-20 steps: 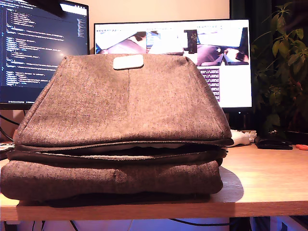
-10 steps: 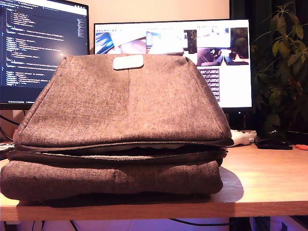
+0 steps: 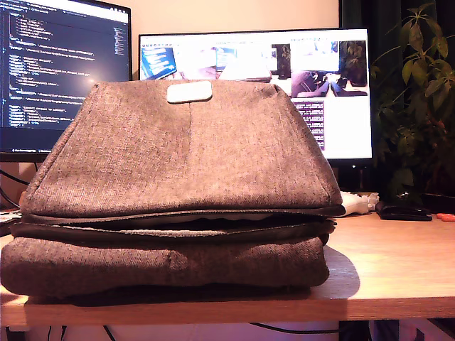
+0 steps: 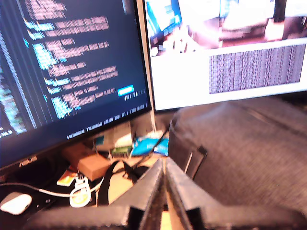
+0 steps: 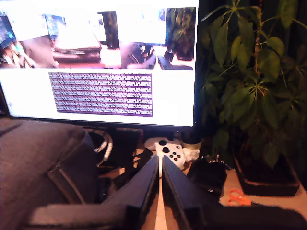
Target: Pack the pair of socks inside the grey Google backpack
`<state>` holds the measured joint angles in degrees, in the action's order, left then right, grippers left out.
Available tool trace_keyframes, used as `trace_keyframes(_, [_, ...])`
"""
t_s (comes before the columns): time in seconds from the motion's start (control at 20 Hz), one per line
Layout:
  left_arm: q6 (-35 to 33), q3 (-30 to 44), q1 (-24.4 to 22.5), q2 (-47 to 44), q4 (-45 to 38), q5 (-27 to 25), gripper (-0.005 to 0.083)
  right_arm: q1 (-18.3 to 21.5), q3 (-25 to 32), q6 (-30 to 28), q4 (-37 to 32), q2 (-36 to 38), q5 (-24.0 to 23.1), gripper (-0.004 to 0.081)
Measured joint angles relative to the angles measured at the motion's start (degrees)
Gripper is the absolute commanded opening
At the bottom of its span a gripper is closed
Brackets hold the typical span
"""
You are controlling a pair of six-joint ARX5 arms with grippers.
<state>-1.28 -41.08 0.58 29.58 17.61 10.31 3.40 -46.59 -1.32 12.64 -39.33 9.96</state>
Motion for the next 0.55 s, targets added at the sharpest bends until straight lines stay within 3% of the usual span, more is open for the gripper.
trace_keyframes(0.55, [2.08, 0.09, 0.0, 0.13, 18.1, 0.02, -0.0022, 0.0, 0.22, 0.02, 16.65, -0.79, 0.0, -0.001])
